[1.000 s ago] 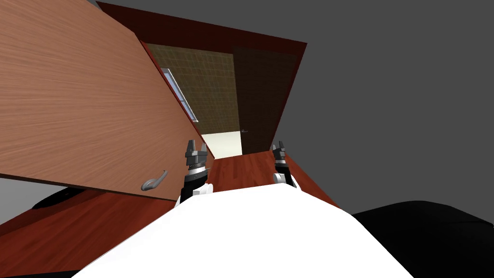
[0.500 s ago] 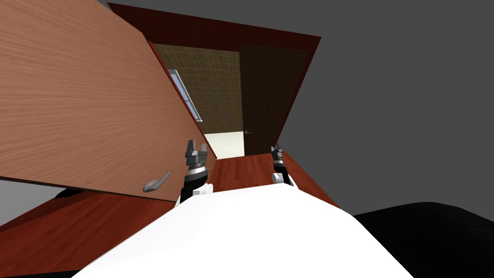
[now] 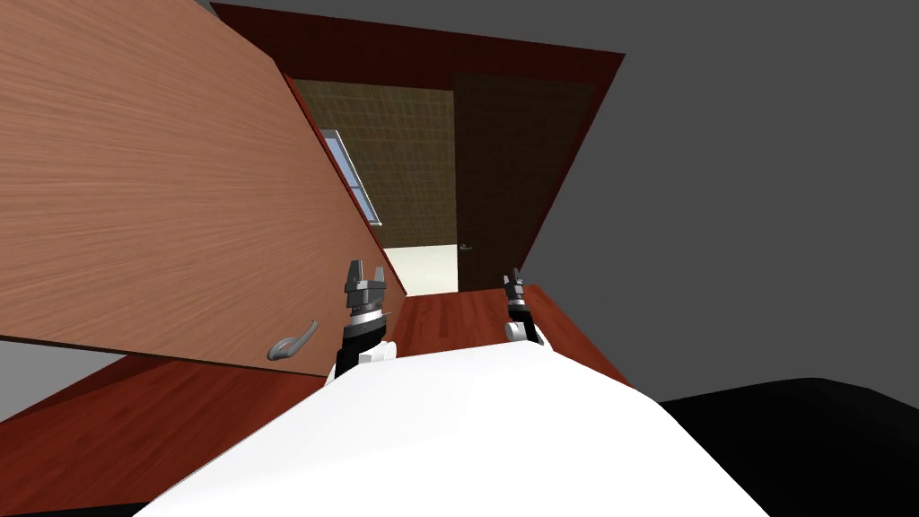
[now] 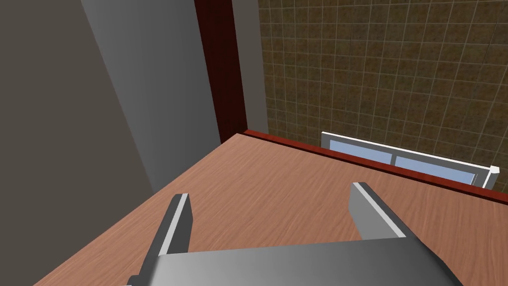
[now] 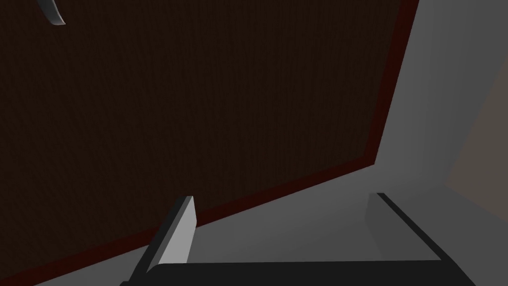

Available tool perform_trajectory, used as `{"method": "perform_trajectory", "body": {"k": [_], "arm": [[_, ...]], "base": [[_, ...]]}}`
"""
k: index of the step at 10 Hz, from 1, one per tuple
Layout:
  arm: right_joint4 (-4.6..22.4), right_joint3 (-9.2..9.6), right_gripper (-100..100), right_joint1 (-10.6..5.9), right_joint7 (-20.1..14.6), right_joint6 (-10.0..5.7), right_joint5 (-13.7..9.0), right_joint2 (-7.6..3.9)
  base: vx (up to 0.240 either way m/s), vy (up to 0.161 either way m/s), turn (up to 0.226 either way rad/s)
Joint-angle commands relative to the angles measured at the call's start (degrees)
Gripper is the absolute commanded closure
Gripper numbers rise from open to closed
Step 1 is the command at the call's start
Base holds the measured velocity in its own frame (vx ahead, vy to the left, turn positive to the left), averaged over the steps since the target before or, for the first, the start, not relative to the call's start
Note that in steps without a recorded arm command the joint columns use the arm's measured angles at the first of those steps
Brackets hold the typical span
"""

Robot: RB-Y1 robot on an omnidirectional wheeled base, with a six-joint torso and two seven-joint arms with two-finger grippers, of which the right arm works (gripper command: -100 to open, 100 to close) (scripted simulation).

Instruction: Pull the door open

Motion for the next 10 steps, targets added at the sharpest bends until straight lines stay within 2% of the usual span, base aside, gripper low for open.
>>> {"method": "perform_trajectory", "body": {"k": [1, 10], "arm": [[1.7, -0.01, -100, -0.72, 0.2, -0.34, -0.2, -0.05], [17.9, 0.0, -100, -7.13, 2.1, -3.13, -4.1, -1.91]], "base": [[0.059, 0.013, 0.051], [0.102, 0.014, 0.105]]}}
